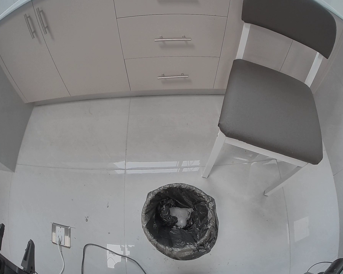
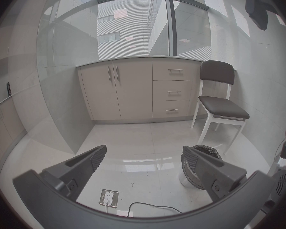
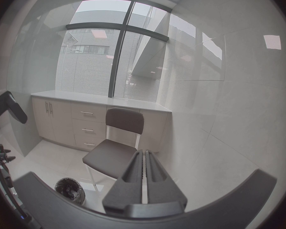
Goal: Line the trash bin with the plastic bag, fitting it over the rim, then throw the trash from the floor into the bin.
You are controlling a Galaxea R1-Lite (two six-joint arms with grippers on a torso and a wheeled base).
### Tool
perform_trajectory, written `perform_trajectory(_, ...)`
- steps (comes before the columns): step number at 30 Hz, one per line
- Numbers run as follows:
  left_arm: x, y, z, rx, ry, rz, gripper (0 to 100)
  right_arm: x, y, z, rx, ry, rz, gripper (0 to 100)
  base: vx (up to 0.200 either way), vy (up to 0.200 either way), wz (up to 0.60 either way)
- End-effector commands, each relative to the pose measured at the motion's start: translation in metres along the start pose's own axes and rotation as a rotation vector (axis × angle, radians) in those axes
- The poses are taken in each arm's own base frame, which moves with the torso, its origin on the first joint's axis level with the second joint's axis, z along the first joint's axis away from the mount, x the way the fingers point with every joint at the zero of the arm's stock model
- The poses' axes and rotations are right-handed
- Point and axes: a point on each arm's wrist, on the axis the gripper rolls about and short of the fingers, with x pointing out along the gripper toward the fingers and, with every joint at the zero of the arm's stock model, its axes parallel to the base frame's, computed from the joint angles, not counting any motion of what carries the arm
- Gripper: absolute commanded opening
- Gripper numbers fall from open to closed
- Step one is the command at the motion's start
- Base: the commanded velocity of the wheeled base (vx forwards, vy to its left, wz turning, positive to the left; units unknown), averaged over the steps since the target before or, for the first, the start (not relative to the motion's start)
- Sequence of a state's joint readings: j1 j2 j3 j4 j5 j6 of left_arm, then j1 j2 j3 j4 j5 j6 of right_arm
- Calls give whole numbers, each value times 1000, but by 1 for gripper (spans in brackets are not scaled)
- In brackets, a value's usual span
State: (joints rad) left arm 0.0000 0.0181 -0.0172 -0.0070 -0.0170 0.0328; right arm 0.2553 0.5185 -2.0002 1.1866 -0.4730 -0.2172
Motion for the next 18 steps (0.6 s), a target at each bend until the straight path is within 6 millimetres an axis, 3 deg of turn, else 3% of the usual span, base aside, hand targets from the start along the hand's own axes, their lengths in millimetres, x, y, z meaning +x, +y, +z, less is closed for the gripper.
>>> perform_trajectory(1,-1,0,-1,-2,-17,-1,100,-17,-6,-7,43,-39,-14,0,0,0,0)
perform_trajectory(2,-1,0,-1,-2,-21,1,100,-26,-4,-9,82,-50,-39,0,0,0,0)
perform_trajectory(7,-1,0,-1,0,-28,0,100,-30,32,-29,129,50,-149,0,0,0,0)
perform_trajectory(16,-1,0,-1,0,-28,0,100,-39,44,-75,114,133,-164,0,0,0,0)
perform_trajectory(18,-1,0,-1,0,-29,1,100,-40,52,-96,97,165,-182,0,0,0,0)
